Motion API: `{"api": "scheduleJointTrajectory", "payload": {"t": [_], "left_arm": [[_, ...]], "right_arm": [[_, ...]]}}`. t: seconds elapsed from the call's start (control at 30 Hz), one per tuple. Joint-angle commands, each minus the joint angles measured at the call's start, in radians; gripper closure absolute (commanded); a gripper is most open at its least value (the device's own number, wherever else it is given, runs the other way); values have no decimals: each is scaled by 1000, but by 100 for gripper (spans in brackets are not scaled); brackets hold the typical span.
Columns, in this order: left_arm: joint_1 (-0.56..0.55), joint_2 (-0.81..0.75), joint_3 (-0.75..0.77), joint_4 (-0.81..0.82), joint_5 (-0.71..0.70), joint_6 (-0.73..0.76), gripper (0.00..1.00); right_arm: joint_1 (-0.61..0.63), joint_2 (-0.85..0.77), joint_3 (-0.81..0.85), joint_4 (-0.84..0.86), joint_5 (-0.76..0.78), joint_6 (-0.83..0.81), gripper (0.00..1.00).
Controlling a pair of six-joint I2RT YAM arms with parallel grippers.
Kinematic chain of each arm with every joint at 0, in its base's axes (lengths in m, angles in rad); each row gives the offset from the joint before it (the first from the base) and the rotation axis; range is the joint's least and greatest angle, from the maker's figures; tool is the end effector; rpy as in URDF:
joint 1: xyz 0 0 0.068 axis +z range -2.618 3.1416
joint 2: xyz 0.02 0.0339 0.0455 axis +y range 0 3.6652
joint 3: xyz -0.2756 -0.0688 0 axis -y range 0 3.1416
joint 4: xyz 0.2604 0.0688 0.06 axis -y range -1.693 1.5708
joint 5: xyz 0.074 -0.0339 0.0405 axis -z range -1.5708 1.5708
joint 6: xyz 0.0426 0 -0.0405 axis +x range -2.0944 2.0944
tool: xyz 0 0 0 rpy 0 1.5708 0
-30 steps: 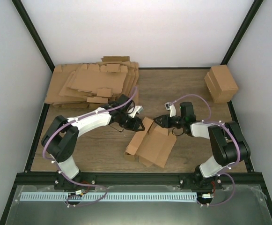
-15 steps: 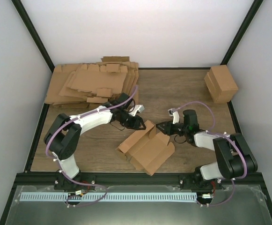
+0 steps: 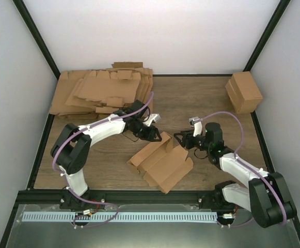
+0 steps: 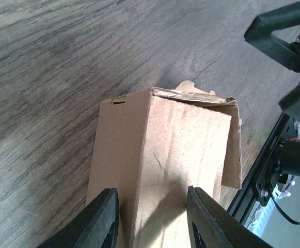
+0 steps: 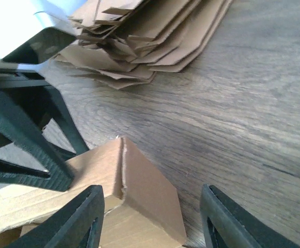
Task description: Fold the paper box
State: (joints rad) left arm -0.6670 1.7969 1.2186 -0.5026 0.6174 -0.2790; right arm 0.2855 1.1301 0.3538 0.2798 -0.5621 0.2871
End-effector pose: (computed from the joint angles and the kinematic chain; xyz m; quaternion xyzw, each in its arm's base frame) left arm 0.2863 -0.2568 0.1940 0.2505 0.8927 -0.3676 0.0714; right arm 0.2114 0.0857 0.1707 -0.1413 0.8256 0.3674 0.4043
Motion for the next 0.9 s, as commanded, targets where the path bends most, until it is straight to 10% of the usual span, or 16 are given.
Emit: {"api": "scheduleJointTrajectory", "payload": {"t": [0.0,0.87], "left_arm": [[3,14,18,-9,18,24,61],[6,58,42,25,101,27,61]], "right_arm": [[58,-28,26,-92,103,-19,50],[180,213,-45,286,187,-65,58]]}}
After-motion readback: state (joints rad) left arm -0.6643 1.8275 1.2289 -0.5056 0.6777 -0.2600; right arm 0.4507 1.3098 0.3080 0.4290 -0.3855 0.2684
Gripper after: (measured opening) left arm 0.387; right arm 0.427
